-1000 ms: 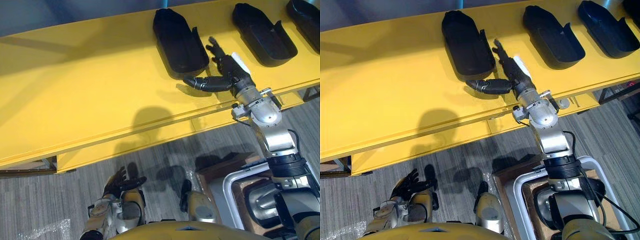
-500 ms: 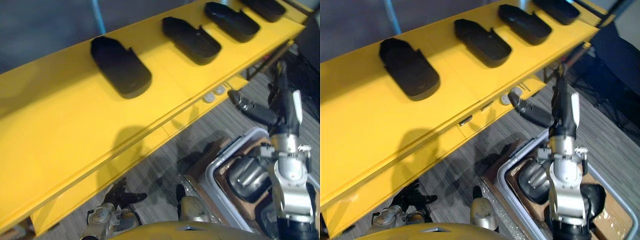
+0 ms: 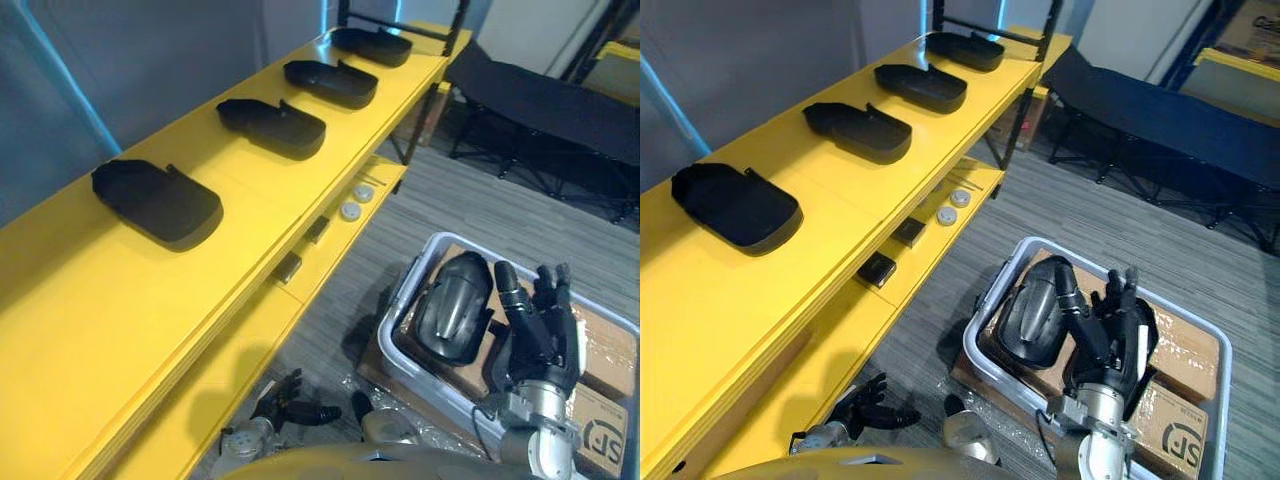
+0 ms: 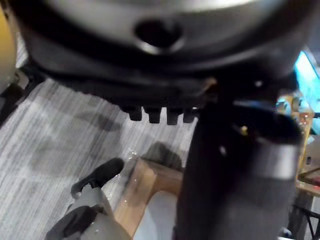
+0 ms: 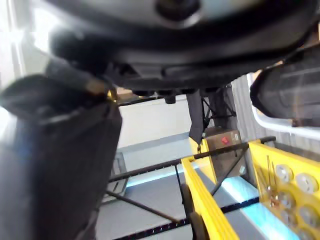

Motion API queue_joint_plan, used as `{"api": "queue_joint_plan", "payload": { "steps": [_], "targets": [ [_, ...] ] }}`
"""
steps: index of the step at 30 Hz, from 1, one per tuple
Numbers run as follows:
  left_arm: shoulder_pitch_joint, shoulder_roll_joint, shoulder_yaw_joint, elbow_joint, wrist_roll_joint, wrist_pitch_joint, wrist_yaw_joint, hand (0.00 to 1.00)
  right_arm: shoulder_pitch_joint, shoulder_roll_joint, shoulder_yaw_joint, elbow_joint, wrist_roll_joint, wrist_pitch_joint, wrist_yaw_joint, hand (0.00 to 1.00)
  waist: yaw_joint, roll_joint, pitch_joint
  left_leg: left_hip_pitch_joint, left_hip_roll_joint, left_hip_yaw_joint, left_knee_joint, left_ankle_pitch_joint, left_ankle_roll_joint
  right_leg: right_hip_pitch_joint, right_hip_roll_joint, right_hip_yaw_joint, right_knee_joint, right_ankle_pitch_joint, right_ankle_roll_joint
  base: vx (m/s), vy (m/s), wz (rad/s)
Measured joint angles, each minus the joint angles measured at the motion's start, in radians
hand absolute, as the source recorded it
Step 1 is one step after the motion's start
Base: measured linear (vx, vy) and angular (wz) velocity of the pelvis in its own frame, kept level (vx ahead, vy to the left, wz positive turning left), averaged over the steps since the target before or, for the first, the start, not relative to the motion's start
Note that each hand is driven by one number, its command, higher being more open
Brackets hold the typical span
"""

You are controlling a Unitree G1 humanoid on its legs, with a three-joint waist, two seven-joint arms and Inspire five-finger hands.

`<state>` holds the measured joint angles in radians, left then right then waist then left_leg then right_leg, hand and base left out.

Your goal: Walk over and take three plastic housings, then place them on the shelf

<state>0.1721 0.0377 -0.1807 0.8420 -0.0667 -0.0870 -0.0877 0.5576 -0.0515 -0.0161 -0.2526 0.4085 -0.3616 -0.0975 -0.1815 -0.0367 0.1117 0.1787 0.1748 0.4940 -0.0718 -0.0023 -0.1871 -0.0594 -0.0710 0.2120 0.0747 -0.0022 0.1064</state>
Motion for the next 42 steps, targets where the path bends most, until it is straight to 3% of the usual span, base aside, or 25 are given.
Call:
{"api": "queue_joint_plan", "payload": {
  "steps": [4,7,10,14,15,16,17,18,20,22,24,25,26,27,28,30,31,33,34,35,37,40,41,42],
  "targets": [
    [0.010,-0.006,0.000,-0.031,-0.051,-0.042,0.036,1.00,-0.138,-0.073,0.129,0.096,-0.002,-0.002,0.027,1.00,0.063,0.009,-0.011,-0.096,0.009,-0.200,0.225,-0.144,0.040,-0.022,0.028,0.014,0.035,-0.003,-0.014,0.01,-0.015,-0.35],
    [0.015,-0.020,0.001,-0.050,-0.050,-0.089,0.036,1.00,-0.247,-0.084,0.184,0.127,-0.001,-0.001,-0.018,1.00,0.113,0.030,-0.015,-0.145,0.010,-0.281,0.335,-0.213,0.067,-0.026,0.044,0.013,0.060,-0.004,-0.013,0.02,0.018,-0.02],
    [0.017,-0.025,-0.004,-0.068,-0.048,-0.115,0.039,1.00,-0.269,-0.054,0.206,0.128,0.045,-0.001,-0.071,1.00,0.129,0.038,-0.006,-0.179,0.010,-0.333,0.444,-0.271,0.096,-0.029,0.058,0.013,0.108,-0.015,-0.016,0.01,0.080,-0.10],
    [0.015,-0.020,-0.011,-0.112,-0.048,-0.103,0.043,1.00,-0.233,-0.014,0.200,0.128,0.029,-0.003,-0.102,1.00,0.122,0.024,0.049,-0.194,0.009,-0.320,0.544,-0.334,0.102,-0.050,0.060,0.018,0.142,-0.003,0.003,-0.09,0.120,-0.45],
    [0.021,-0.015,-0.009,-0.133,-0.045,-0.100,0.053,1.00,-0.204,-0.013,0.211,0.129,0.030,-0.005,-0.091,1.00,0.124,0.010,0.057,-0.204,0.010,-0.285,0.575,-0.362,0.118,-0.065,0.057,0.015,0.121,0.021,0.011,-0.24,0.127,-1.00],
    [0.030,-0.010,-0.007,-0.157,-0.042,-0.095,0.080,1.00,-0.189,-0.013,0.223,0.132,0.032,-0.006,-0.070,1.00,0.130,-0.003,0.065,-0.203,0.015,-0.246,0.578,-0.368,0.134,-0.057,0.045,0.009,0.051,0.046,-0.015,-0.23,0.134,-1.12],
    [0.029,-0.009,-0.006,-0.160,-0.042,-0.089,0.097,1.00,-0.189,-0.014,0.225,0.137,0.033,-0.006,-0.056,1.00,0.131,-0.005,0.068,-0.198,0.021,-0.215,0.564,-0.361,0.141,-0.049,0.024,-0.035,0.020,0.047,-0.041,-0.22,0.133,-1.31],
    [0.026,-0.007,-0.002,-0.165,-0.048,-0.078,0.129,1.00,-0.206,-0.023,0.232,0.158,0.039,-0.021,-0.018,1.00,0.138,0.001,0.074,-0.184,0.045,-0.148,0.535,-0.338,0.148,-0.075,-0.003,-0.140,0.040,0.040,-0.055,-0.13,0.094,-1.31],
    [0.021,0.014,0.001,-0.166,-0.069,-0.060,0.164,1.00,-0.264,-0.032,0.246,0.209,0.040,-0.047,0.026,1.00,0.149,-0.005,0.073,-0.177,0.076,-0.088,0.512,-0.312,0.138,-0.104,-0.014,-0.256,0.152,0.030,-0.065,-0.05,0.039,-0.99],
    [0.012,0.061,0.002,-0.176,-0.099,-0.016,0.174,1.00,-0.362,-0.033,0.277,0.271,0.028,-0.058,0.016,1.00,0.156,-0.012,0.071,-0.193,0.107,-0.072,0.507,-0.288,0.129,-0.097,-0.044,-0.343,0.332,-0.016,-0.106,0.00,-0.053,-0.36],
    [0.006,0.093,0.007,-0.182,-0.112,0.007,0.175,1.00,-0.429,-0.033,0.308,0.311,0.028,-0.058,-0.006,1.00,0.166,-0.026,0.068,-0.225,0.094,-0.124,0.526,-0.282,0.127,-0.101,-0.043,-0.378,0.348,-0.011,-0.087,-0.04,-0.091,-0.31],
    [-0.002,0.097,0.023,-0.175,-0.117,0.019,0.173,1.00,-0.469,-0.033,0.321,0.338,0.028,-0.058,-0.026,1.00,0.182,-0.006,0.067,-0.242,0.083,-0.207,0.508,-0.277,0.135,-0.109,-0.020,-0.387,0.316,0.019,-0.105,-0.07,-0.080,-0.46],
    [-0.004,0.097,0.026,-0.173,-0.118,0.021,0.171,1.00,-0.480,-0.033,0.326,0.351,0.027,-0.057,-0.039,1.00,0.188,0.001,0.067,-0.242,0.084,-0.219,0.489,-0.269,0.133,-0.104,-0.006,-0.381,0.277,0.041,-0.107,-0.07,-0.103,-0.56],
    [0.007,0.094,0.031,-0.162,-0.118,0.022,0.165,1.00,-0.491,-0.029,0.334,0.375,0.019,-0.054,-0.070,1.00,0.198,0.021,0.062,-0.238,0.125,-0.201,0.444,-0.233,0.108,-0.073,0.012,-0.370,0.175,0.060,-0.128,-0.03,-0.131,-0.44],
    [0.003,0.103,0.032,-0.144,-0.121,0.021,0.151,1.00,-0.487,-0.030,0.340,0.380,-0.006,-0.045,-0.102,1.00,0.203,0.016,0.065,-0.241,0.121,-0.186,0.427,-0.209,0.096,-0.092,-0.033,-0.380,0.287,-0.017,-0.181,-0.04,-0.189,-0.37],
    [0.007,0.123,0.031,-0.142,-0.128,0.022,0.142,1.00,-0.485,-0.028,0.350,0.399,-0.012,-0.032,-0.114,1.00,0.205,0.002,0.059,-0.245,0.121,-0.175,0.426,-0.199,0.087,-0.077,-0.087,-0.378,0.343,-0.044,-0.152,-0.06,-0.216,-0.20],
    [0.016,0.137,0.031,-0.138,-0.132,0.012,0.139,1.00,-0.476,-0.023,0.352,0.403,-0.011,-0.020,-0.117,1.00,0.203,-0.010,0.052,-0.267,0.133,-0.178,0.448,-0.194,0.078,-0.048,-0.096,-0.369,0.288,-0.062,-0.046,-0.05,-0.183,-0.14],
    [0.014,0.139,0.032,-0.132,-0.138,-0.008,0.138,1.00,-0.460,-0.023,0.344,0.403,-0.011,-0.016,-0.109,1.00,0.204,-0.028,0.043,-0.284,0.137,-0.173,0.448,-0.177,0.056,-0.026,-0.094,-0.404,0.217,-0.107,0.026,-0.05,-0.248,-0.19],
    [-0.001,0.130,0.031,-0.109,-0.169,-0.025,0.136,1.00,-0.447,-0.027,0.320,0.403,-0.009,-0.014,-0.094,1.00,0.200,-0.010,0.053,-0.292,0.153,-0.172,0.446,-0.160,0.042,-0.003,-0.076,-0.427,0.162,-0.129,0.025,-0.08,-0.343,-0.15],
    [-0.019,0.115,0.030,-0.080,-0.193,-0.027,0.132,1.00,-0.425,-0.034,0.278,0.403,-0.007,-0.011,-0.076,1.00,0.186,0.022,0.074,-0.291,0.168,-0.186,0.423,-0.124,0.049,0.006,-0.048,-0.439,0.140,-0.112,0.015,-0.08,-0.271,0.01],
    [-0.014,0.108,0.033,-0.061,-0.226,-0.046,0.132,1.00,-0.381,-0.044,0.212,0.403,0.000,0.021,-0.031,1.00,0.158,0.037,0.082,-0.276,0.167,-0.200,0.361,-0.059,0.059,0.007,-0.026,-0.442,0.130,-0.103,-0.004,-0.09,-0.201,0.10],
    [-0.007,0.099,0.044,-0.055,-0.259,-0.074,0.129,1.00,-0.333,-0.117,0.149,0.403,-0.002,0.033,0.034,1.00,0.151,0.045,0.093,-0.269,0.156,-0.239,0.342,0.002,0.088,-0.015,-0.009,-0.393,0.111,-0.085,-0.035,-0.10,-0.187,-0.37],
    [-0.007,0.097,0.046,-0.056,-0.258,-0.078,0.128,1.00,-0.330,-0.124,0.143,0.403,-0.002,0.034,0.040,1.00,0.150,0.046,0.094,-0.268,0.148,-0.246,0.343,0.004,0.089,-0.019,-0.010,-0.386,0.111,-0.084,-0.037,-0.09,-0.059,-0.72],
    [-0.006,0.094,0.050,-0.057,-0.278,-0.088,0.102,1.00,-0.324,-0.149,0.115,0.403,-0.001,0.043,0.052,1.00,0.150,0.041,0.104,-0.256,0.111,-0.260,0.346,-0.005,0.088,-0.033,-0.019,-0.351,0.102,-0.070,-0.041,-0.08,0.018,-0.68]
  ]
}}
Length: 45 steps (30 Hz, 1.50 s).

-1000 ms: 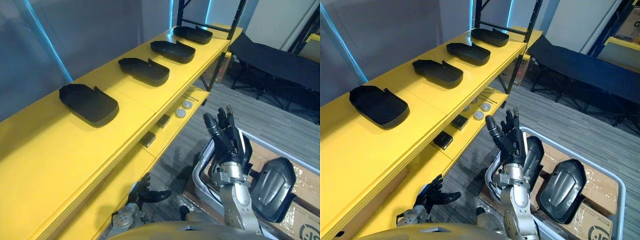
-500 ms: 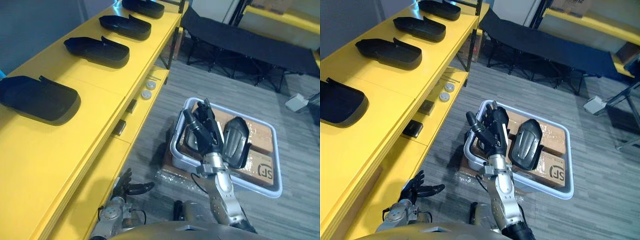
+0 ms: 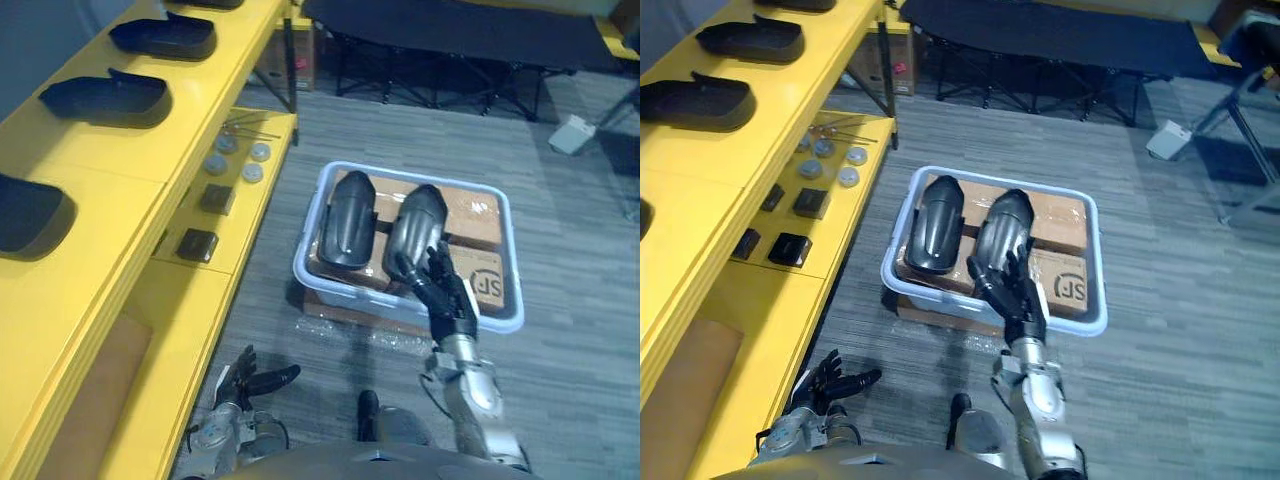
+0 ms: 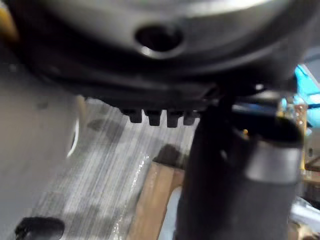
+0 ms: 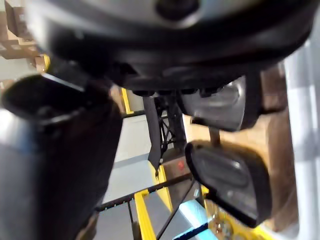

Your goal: Walk over and take three plastic housings, then place them on the shelf

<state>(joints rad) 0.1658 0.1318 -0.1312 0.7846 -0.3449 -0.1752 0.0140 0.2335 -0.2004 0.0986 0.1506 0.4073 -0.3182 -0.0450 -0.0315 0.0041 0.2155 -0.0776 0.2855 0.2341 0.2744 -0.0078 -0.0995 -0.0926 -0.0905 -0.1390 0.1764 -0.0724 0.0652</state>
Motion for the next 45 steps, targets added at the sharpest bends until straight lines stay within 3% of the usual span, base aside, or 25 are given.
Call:
{"api": "queue_joint_plan", "payload": {
  "steps": [2,4,5,7,9,14,17,20,22,27,35,45],
  "targets": [
    [0.001,-0.012,0.000,-0.004,-0.006,-0.004,-0.027,1.00,0.012,-0.003,-0.043,0.000,0.000,0.006,0.014,1.00,-0.001,0.007,0.003,0.010,-0.064,0.001,0.024,-0.068,0.010,0.002,-0.019,0.031,-0.039,0.026,0.000,-0.08,0.097,-0.59],
    [0.001,-0.037,-0.012,-0.020,-0.007,-0.011,-0.050,1.00,0.016,-0.004,-0.079,0.002,0.000,0.007,0.017,1.00,-0.008,0.034,0.012,0.026,-0.122,0.016,0.009,-0.160,0.036,0.005,-0.030,0.037,-0.071,0.057,0.023,-0.09,0.168,-0.15],
    [0.000,-0.041,-0.014,-0.024,-0.007,-0.011,-0.055,1.00,0.015,-0.001,-0.083,0.003,-0.002,0.008,0.014,1.00,-0.008,0.039,0.014,0.036,-0.128,0.013,-0.017,-0.169,0.021,0.004,-0.026,0.035,-0.074,0.066,0.034,-0.08,0.166,0.08],
    [-0.003,-0.032,-0.010,-0.061,0.001,0.003,-0.069,1.00,-0.005,0.025,-0.066,0.012,-0.010,0.008,-0.024,1.00,0.003,0.010,0.035,0.033,-0.165,0.012,-0.030,-0.164,0.029,0.007,-0.057,0.038,-0.112,0.115,0.051,-0.07,0.169,0.02],
    [-0.003,-0.026,-0.004,-0.069,0.014,0.006,-0.066,1.00,-0.020,0.041,-0.047,0.014,-0.010,0.008,-0.057,1.00,0.011,-0.002,0.040,0.032,-0.178,0.018,-0.026,-0.165,0.031,0.014,-0.066,0.036,-0.139,0.140,0.052,-0.05,0.143,-0.13],
    [0.001,0.006,0.026,-0.069,0.081,0.047,-0.036,1.00,-0.134,0.079,-0.053,0.104,-0.069,0.019,-0.255,1.00,0.031,-0.016,0.049,0.024,-0.177,0.029,0.014,-0.190,0.040,0.041,-0.063,0.031,-0.199,0.189,0.041,0.00,0.044,-0.14],
    [-0.002,0.017,0.044,-0.079,0.071,0.047,-0.005,1.00,-0.264,0.069,-0.160,0.255,-0.081,0.059,-0.327,1.00,0.038,-0.035,0.064,-0.021,-0.173,0.012,0.058,-0.212,0.044,0.035,-0.061,0.006,-0.232,0.217,0.029,-0.08,-0.005,-0.03],
    [-0.014,0.016,0.071,-0.103,0.063,0.048,0.000,1.00,-0.420,-0.002,-0.257,0.367,-0.036,0.107,-0.383,1.00,0.066,-0.045,0.107,-0.086,-0.183,-0.025,0.094,-0.218,0.050,0.002,-0.061,-0.042,-0.254,0.253,0.000,-0.15,-0.010,-0.02],
    [-0.020,0.016,0.080,-0.108,0.059,0.049,-0.003,1.00,-0.499,-0.061,-0.291,0.404,-0.036,0.129,-0.408,1.00,0.079,-0.041,0.147,-0.103,-0.189,-0.044,0.110,-0.217,0.056,0.002,-0.064,-0.055,-0.254,0.258,0.007,-0.11,-0.002,0.18],
    [-0.046,0.014,0.123,-0.134,0.038,0.039,-0.031,1.00,-0.699,-0.214,-0.306,0.469,-0.005,0.167,-0.417,1.00,0.114,-0.031,0.223,-0.171,-0.190,-0.084,0.137,-0.203,0.059,-0.036,-0.065,-0.093,-0.246,0.262,0.013,-0.10,-0.023,0.23],
    [-0.097,-0.003,0.105,-0.103,0.034,-0.038,-0.045,1.00,-0.903,-0.361,-0.271,0.606,-0.002,0.244,-0.417,1.00,0.158,-0.005,0.260,-0.275,-0.189,-0.123,0.173,-0.198,0.063,-0.119,-0.068,-0.156,-0.206,0.265,0.017,-0.04,0.011,0.10],
    [-0.143,-0.026,0.067,-0.086,-0.058,-0.062,-0.034,1.00,-1.066,-0.508,-0.242,0.719,-0.064,0.467,-0.474,1.00,0.183,0.027,0.294,-0.361,-0.203,-0.143,0.207,-0.194,0.075,-0.202,-0.092,-0.199,-0.154,0.263,0.016,-0.05,0.033,0.05]
  ]
}}
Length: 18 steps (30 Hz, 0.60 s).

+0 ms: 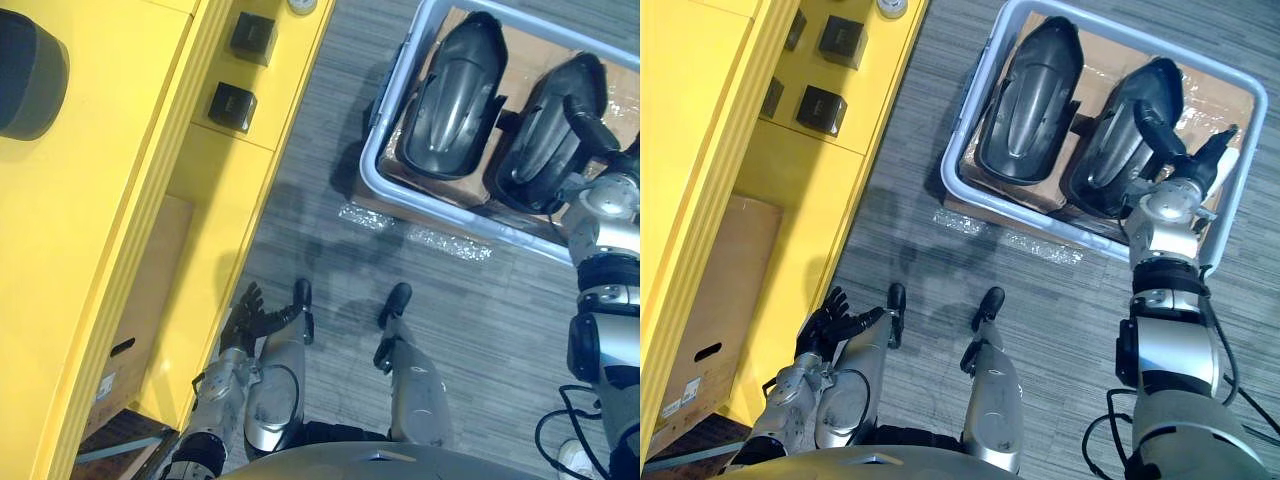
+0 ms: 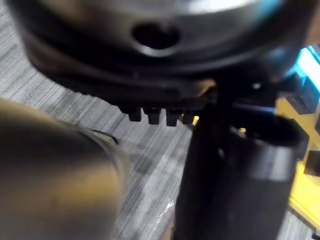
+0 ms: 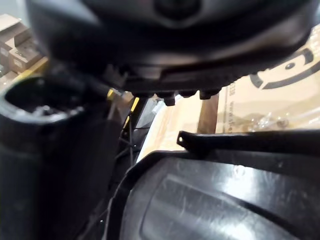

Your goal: Walk over and take three plastic housings, then place them on the shelf

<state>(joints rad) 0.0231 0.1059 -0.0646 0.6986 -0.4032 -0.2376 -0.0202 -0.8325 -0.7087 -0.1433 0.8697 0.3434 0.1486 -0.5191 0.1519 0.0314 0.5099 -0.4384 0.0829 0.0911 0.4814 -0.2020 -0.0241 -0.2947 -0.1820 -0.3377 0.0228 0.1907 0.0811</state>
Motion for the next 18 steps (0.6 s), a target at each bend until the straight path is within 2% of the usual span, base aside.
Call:
{"api": "queue_joint_plan", "payload": {
  "steps": [6,10,14,18],
  "targets": [
    [-0.002,-0.005,-0.005,0.000,-0.031,-0.001,0.009,1.00,-0.009,-0.012,0.000,0.002,-0.057,0.106,-0.023,1.00,0.004,0.004,0.001,-0.017,0.001,-0.006,0.016,0.001,0.003,-0.035,-0.014,-0.024,0.070,-0.042,-0.005,-0.05,-0.007,0.03],
    [-0.015,-0.007,-0.009,-0.001,-0.059,0.000,0.009,1.00,-0.041,-0.044,0.016,0.023,-0.110,0.184,-0.017,1.00,0.009,0.007,0.001,-0.057,0.012,-0.011,0.037,0.002,0.004,-0.070,-0.015,-0.030,0.088,-0.045,-0.007,-0.08,-0.016,0.01],
    [-0.017,-0.008,-0.018,-0.002,-0.066,-0.001,0.011,1.00,-0.051,-0.069,0.030,0.039,-0.144,0.238,0.007,1.00,0.010,0.016,0.005,-0.065,0.011,-0.011,0.039,0.005,0.007,-0.079,-0.019,-0.032,0.098,-0.046,-0.007,-0.05,0.006,0.01],
    [-0.017,-0.009,-0.021,-0.004,-0.082,-0.002,0.013,1.00,-0.074,-0.084,0.038,0.070,-0.144,0.264,0.024,1.00,0.011,0.021,0.005,-0.089,0.007,-0.012,0.037,0.013,0.009,-0.104,-0.024,-0.035,0.101,-0.045,-0.007,-0.04,0.005,0.02]
  ]
}}
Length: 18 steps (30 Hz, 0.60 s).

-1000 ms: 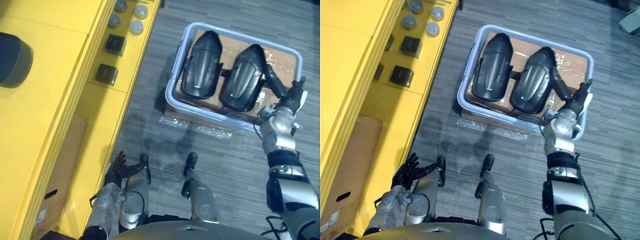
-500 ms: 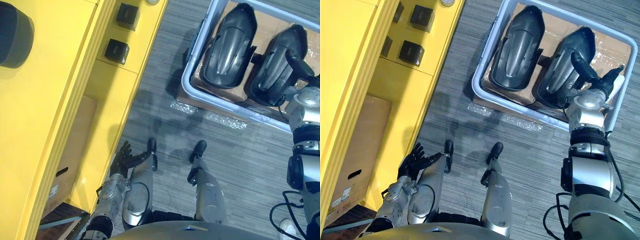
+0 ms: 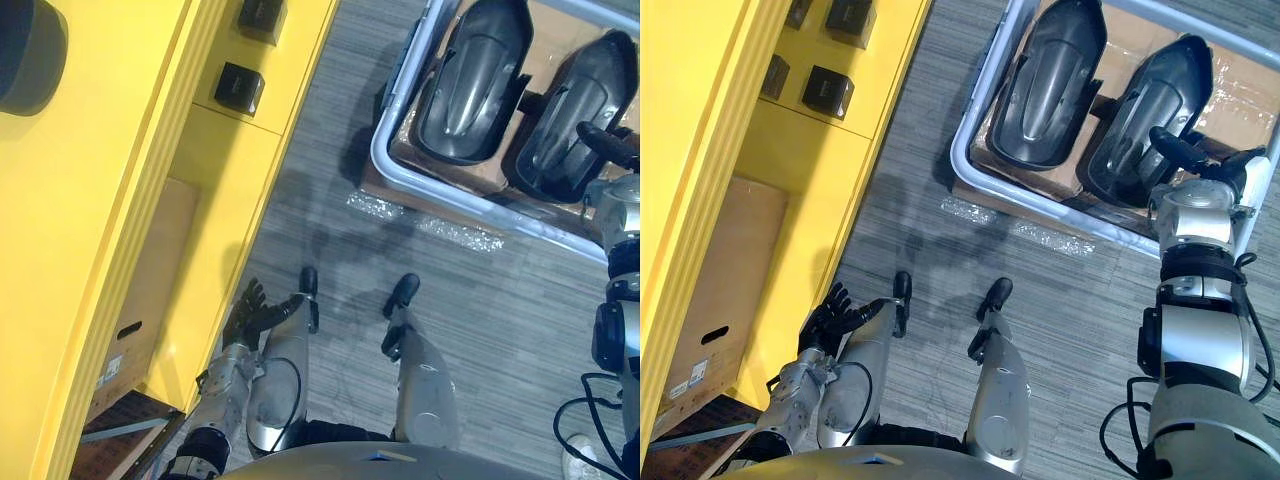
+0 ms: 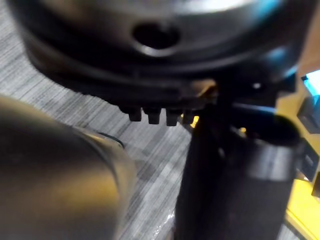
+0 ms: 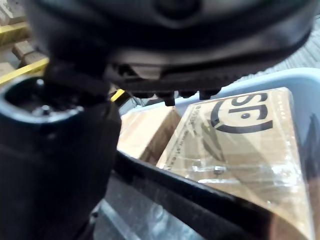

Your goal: Walk over and take three plastic housings, then place them on the shelf

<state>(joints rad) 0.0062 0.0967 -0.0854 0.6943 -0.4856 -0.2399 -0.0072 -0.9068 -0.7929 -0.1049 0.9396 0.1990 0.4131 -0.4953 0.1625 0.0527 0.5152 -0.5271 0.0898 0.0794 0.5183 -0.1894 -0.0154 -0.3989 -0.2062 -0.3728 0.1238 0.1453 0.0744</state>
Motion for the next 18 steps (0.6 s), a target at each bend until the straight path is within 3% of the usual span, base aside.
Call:
{"api": "queue_joint_plan", "payload": {
  "steps": [1,2,10,18],
  "targets": [
    [0.000,0.001,-0.005,0.000,-0.016,0.000,0.002,1.00,-0.012,0.000,0.000,0.016,0.000,0.017,0.007,1.00,0.000,0.003,0.001,-0.007,-0.001,-0.002,0.000,0.001,0.000,-0.005,-0.001,-0.002,0.000,0.000,0.000,-0.04,-0.002,0.05],
    [-0.001,0.001,-0.013,-0.001,-0.018,-0.001,0.006,1.00,-0.018,-0.005,0.000,0.030,0.000,0.027,0.009,0.00,0.002,0.010,0.004,-0.009,-0.002,-0.005,-0.001,0.003,0.001,-0.006,-0.002,-0.005,0.000,0.000,0.000,-0.03,0.000,0.07],
    [-0.001,-0.001,-0.036,-0.020,-0.024,-0.007,0.012,1.00,-0.055,-0.116,0.075,0.049,-0.078,0.102,0.030,0.00,0.020,0.029,0.008,-0.045,-0.016,-0.005,-0.015,0.022,0.006,-0.059,-0.022,-0.007,0.033,-0.001,-0.001,-0.03,0.004,0.04],
    [0.000,-0.002,-0.044,-0.020,-0.036,-0.027,0.011,1.00,-0.058,-0.146,0.110,0.084,-0.195,0.098,0.111,0.00,0.021,0.036,0.009,-0.057,-0.017,-0.011,-0.016,0.033,0.002,-0.084,-0.035,-0.013,0.072,-0.021,-0.007,-0.04,-0.011,0.03]
  ]
}}
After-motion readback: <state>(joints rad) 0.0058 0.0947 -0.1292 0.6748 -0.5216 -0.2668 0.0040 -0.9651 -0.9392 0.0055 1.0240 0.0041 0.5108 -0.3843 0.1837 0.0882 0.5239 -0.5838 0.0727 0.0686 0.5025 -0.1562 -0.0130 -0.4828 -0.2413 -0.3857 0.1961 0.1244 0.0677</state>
